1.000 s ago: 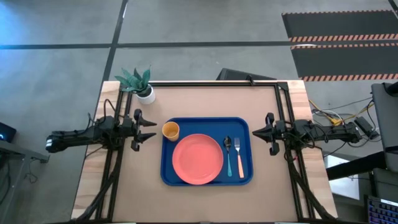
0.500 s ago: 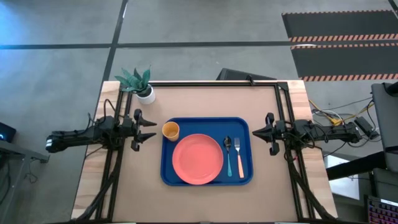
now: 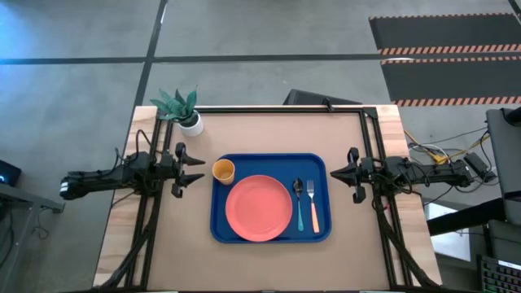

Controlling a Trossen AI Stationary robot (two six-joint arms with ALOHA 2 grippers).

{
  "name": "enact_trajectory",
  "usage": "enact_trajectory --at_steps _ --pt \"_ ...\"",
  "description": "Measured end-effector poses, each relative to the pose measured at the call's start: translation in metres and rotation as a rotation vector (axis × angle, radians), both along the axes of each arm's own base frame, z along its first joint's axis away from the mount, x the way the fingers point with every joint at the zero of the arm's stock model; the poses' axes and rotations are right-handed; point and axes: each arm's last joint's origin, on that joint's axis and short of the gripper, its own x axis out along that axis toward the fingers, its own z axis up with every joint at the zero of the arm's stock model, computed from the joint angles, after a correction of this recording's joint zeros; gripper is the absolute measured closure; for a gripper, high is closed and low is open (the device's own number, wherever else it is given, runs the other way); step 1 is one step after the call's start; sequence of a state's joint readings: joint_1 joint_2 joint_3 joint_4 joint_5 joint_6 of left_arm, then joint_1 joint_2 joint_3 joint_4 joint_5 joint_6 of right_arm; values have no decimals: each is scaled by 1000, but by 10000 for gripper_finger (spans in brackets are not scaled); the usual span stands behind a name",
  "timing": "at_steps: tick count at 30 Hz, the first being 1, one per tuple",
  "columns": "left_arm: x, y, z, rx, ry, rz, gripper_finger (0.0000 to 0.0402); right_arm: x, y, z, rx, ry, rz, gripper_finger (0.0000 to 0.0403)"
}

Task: Pick and place plate/cup/fork/spoon on tray
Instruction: Return to Home Position

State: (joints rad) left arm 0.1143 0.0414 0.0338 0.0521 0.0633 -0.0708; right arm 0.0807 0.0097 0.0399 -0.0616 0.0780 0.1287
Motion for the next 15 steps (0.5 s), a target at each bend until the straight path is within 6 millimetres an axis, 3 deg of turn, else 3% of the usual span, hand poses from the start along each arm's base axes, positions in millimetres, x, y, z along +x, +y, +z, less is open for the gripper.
enact_trajectory --at_steps 10,13,15 --pt "0 0 0 0 0 0 207 0 1 0 -40 0 45 394" --pt "0 0 0 0 0 0 207 0 5 0 -63 -9 192 394" --pt "0 0 0 0 0 0 207 -2 11 3 -94 -54 387 394"
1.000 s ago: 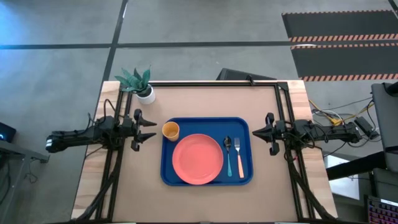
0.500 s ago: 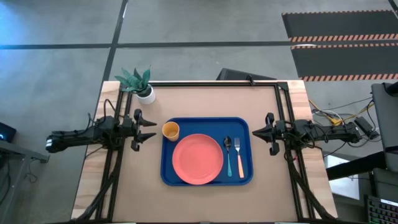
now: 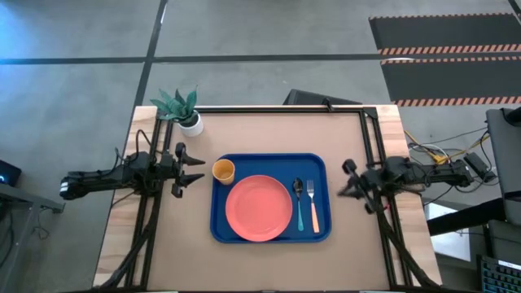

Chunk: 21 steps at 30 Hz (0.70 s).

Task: Pick and place plate/cup/fork/spoon on tray
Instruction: Return to Home Position

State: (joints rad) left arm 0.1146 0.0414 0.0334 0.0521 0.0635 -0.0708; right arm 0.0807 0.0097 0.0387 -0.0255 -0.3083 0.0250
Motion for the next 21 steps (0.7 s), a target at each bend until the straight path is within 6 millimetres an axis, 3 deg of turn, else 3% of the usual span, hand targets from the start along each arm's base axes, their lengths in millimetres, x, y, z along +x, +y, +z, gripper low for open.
enact_trajectory --at_steps 2,5,21 --pt "0 0 0 0 0 0 207 -2 4 2 -7 -29 149 394" --pt "0 0 0 0 0 0 207 -3 6 4 20 -37 238 394" --pt "0 0 0 0 0 0 207 -3 6 5 79 -19 244 394"
